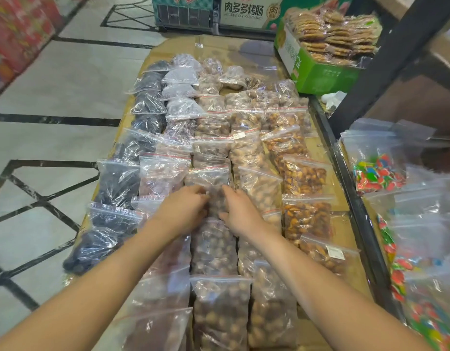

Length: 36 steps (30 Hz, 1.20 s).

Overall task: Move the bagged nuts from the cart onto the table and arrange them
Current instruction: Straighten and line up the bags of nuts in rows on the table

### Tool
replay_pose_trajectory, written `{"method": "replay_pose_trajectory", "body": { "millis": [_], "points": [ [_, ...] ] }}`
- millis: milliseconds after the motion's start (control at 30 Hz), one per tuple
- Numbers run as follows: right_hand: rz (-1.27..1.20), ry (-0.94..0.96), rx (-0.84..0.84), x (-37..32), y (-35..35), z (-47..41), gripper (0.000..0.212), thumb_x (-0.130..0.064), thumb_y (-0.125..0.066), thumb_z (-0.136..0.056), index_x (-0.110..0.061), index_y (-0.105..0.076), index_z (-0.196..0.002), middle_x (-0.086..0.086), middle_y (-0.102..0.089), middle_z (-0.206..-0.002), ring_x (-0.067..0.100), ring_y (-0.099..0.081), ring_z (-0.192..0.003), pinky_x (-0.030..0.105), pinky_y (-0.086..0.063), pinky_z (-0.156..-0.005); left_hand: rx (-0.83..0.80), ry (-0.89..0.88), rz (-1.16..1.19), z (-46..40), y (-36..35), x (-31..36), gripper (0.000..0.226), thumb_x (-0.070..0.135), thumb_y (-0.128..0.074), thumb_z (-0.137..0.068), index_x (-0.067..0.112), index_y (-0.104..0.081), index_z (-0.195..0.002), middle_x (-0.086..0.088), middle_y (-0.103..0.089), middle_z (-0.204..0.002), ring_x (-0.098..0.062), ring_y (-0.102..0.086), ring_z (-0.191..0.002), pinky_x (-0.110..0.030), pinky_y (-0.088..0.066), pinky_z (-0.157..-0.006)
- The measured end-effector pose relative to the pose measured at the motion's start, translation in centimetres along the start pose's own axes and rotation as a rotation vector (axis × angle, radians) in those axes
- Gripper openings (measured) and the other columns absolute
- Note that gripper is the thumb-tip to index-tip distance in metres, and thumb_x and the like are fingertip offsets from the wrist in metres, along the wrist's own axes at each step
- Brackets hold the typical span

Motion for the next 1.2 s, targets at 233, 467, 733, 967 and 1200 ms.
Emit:
{"method": "replay_pose_trajectory", "body": {
  "millis": [233, 467, 733, 967, 1200],
  "points": [
    [0.097, -0.032, -0.074, -0.4, -0.6, 0.3, 0.057, -0.020, -0.071, -0.093, -0.009, -0.045, -0.142, 0.020, -0.063, -0.126, 0.040, -0.060, -0.120, 0.043, -0.053, -0.093, -0.080, 0.103, -0.090, 1.0, -2.1, 0.1, 0.056, 0.020, -0.049, -0.099, 0.005, -0.040, -0.152, -0.010, -0.037, -0.162, -0.037, -0.050, -0.133, -0.044, -0.051, -0.099],
    [0.008, 0.007, -0.034, -0.2, -1.2, 1.6, 0.046, -0.022, -0.069, -0.096, -0.009, -0.055, -0.138, 0.014, -0.068, -0.124, 0.034, -0.061, -0.118, 0.042, -0.051, -0.093, -0.090, 0.090, -0.067, 2.5, -1.9, 0.4, 0.052, 0.030, -0.042, -0.104, 0.008, -0.042, -0.151, -0.006, -0.032, -0.164, -0.031, -0.049, -0.135, -0.042, -0.049, -0.100],
    [-0.269, -0.178, 0.049, 0.6, 0.3, -0.4, 0.035, -0.026, -0.075, -0.091, -0.016, -0.048, -0.111, 0.001, -0.059, -0.099, 0.021, -0.058, -0.084, 0.034, -0.044, -0.067, 0.043, 0.046, -0.050, 1.4, -1.9, 0.6, 0.037, 0.011, -0.069, -0.082, 0.006, -0.066, -0.118, -0.011, -0.063, -0.125, -0.036, -0.064, -0.093, -0.044, -0.055, -0.065],
    [-0.165, -0.026, 0.123, 1.2, 0.7, 1.4, 0.034, -0.021, -0.069, -0.097, -0.008, -0.050, -0.123, 0.000, -0.056, -0.101, 0.019, -0.054, -0.090, 0.037, -0.042, -0.073, 0.054, 0.043, 0.037, 0.8, -2.6, 1.4, 0.043, 0.021, -0.066, -0.087, 0.011, -0.059, -0.128, -0.006, -0.054, -0.135, -0.030, -0.059, -0.110, -0.045, -0.058, -0.074],
    [0.139, 0.127, -0.099, -0.4, -1.0, 1.1, 0.081, -0.020, -0.081, -0.087, -0.004, -0.037, -0.153, 0.014, -0.032, -0.160, 0.032, -0.042, -0.143, 0.042, -0.042, -0.113, -0.194, 0.091, -0.206, 0.4, -3.6, 0.2, 0.082, 0.038, -0.051, -0.102, 0.007, -0.004, -0.161, -0.010, 0.006, -0.170, -0.028, -0.001, -0.157, -0.048, -0.022, -0.124]
  ]
}}
Point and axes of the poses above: each hand's wrist, its own z-axis away from the middle knuckle, its own y-axis out of the back of the hand, x = y × z, the point moved 8 cm from there along -z, towards the middle knuckle
